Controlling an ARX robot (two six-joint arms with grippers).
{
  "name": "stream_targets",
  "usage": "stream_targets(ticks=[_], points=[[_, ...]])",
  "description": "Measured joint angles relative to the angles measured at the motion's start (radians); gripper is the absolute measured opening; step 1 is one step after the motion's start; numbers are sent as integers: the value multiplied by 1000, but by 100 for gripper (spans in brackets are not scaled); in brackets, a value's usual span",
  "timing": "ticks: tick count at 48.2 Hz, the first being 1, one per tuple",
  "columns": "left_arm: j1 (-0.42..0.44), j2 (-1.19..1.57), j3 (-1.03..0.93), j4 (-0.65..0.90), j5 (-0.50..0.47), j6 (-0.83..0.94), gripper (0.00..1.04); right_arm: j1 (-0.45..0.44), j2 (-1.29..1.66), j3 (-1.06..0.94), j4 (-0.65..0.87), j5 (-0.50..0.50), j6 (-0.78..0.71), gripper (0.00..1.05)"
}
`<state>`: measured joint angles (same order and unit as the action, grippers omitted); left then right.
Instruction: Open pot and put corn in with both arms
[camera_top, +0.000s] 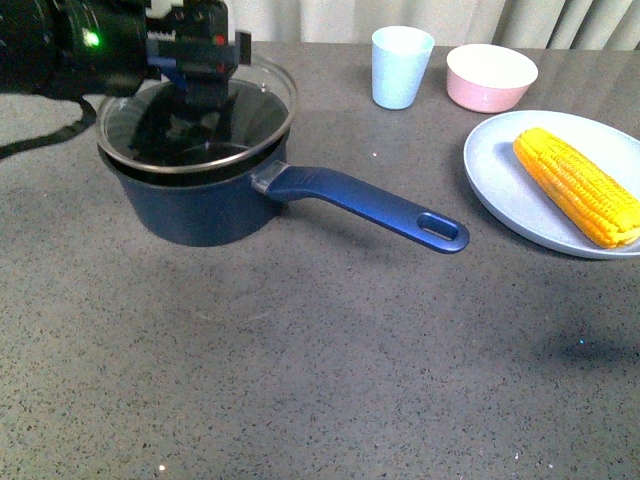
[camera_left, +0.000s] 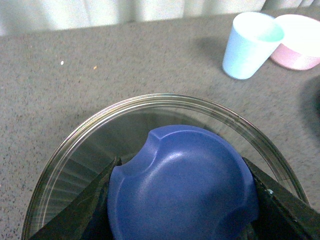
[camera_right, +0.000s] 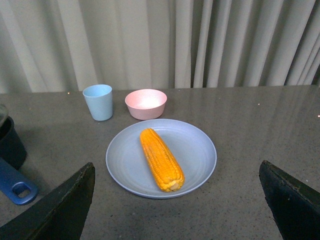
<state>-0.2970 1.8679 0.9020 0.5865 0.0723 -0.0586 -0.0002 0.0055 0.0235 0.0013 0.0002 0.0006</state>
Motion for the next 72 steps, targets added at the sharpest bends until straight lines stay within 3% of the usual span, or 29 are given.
stream_targets(ticks=[5,15,22,32,49,72], points=[[54,-111,-38,-2,39,-37,60,0,0,0,0,0,0,96],[260,-195,-153,54,53,-35,60,0,0,0,0,0,0,96],[423,-117,-202,108,83,-12,60,0,0,0,0,0,0,96],[545,50,-227,236,90,40,60,0,0,0,0,0,0,96],[507,199,-296,409,111,55,60,0,0,0,0,0,0,96],[470,229,-323,462,103,65,60,0,0,0,0,0,0,96]])
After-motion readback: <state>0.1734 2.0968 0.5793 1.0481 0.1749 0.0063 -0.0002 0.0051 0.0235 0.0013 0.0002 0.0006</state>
